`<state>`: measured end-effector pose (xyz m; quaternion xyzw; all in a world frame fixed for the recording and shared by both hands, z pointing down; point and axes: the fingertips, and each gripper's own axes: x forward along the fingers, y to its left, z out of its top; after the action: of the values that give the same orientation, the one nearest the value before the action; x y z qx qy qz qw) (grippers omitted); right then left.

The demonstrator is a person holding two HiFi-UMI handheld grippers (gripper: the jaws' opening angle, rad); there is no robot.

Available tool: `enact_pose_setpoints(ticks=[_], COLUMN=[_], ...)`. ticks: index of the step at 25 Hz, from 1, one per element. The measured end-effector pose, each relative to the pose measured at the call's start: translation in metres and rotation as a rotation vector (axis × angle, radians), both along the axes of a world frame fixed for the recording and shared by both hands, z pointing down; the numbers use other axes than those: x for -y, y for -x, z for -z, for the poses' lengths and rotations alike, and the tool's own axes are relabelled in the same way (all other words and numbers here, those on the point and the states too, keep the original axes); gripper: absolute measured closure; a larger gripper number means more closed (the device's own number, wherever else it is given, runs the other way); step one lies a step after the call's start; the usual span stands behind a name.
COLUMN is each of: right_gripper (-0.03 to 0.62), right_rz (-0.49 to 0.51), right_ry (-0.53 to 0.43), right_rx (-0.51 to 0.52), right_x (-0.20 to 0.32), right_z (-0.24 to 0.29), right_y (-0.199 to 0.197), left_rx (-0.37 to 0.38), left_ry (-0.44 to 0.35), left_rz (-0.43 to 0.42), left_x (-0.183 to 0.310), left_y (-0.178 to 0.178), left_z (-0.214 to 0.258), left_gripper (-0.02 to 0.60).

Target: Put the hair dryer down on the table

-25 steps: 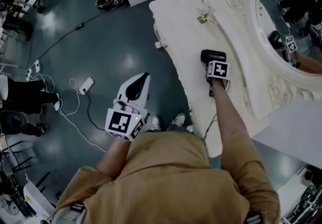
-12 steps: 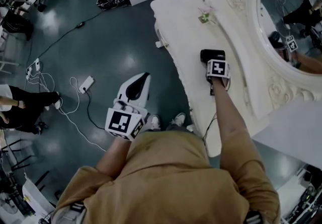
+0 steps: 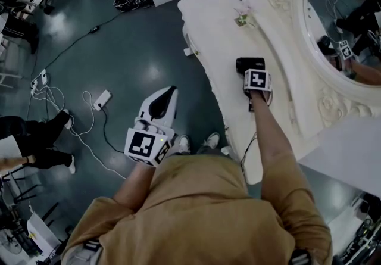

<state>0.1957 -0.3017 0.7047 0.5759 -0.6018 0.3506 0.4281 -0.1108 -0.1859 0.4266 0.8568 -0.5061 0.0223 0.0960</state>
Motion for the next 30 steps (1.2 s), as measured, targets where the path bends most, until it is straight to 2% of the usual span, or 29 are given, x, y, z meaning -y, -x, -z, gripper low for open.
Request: enact_pose_setpoints(ticks=[4,9,17,21,30], right_gripper=[0.322,0.321,0.315,0.310,0.291], right_rz=[0.034,0.042,0.024,0.007,0.029], right_ry=[0.017,-0.011,0.010,0.001,-0.039], right_rx=[-0.011,0.004,0.028,-0.011,-0.004], right_x=[-0.003,0.004,-0.003,-0.003,-0.001], right_z=[-0.001,-0.001,0.000,0.006,0.013], right_y=[0.005,0.007,0.010,0.002,0.001], left_rx=[-0.003,-0.004,-0.010,-0.016,-0.029], left_ry=[0.004,0.004,0.004,0.005,-0.002], left_rz=[-0.002,-0.002,-0.010,-0.014,-0.041], left_x=[0.000,0.002,0.002,0.003,0.005], left_y=[0.000,0.001,0.005,0.005,0.001], left_z=[-0.001,-0.001,0.000,0.000,0.003], left_gripper=[0.577,0.577,0.577,0.577,0.577])
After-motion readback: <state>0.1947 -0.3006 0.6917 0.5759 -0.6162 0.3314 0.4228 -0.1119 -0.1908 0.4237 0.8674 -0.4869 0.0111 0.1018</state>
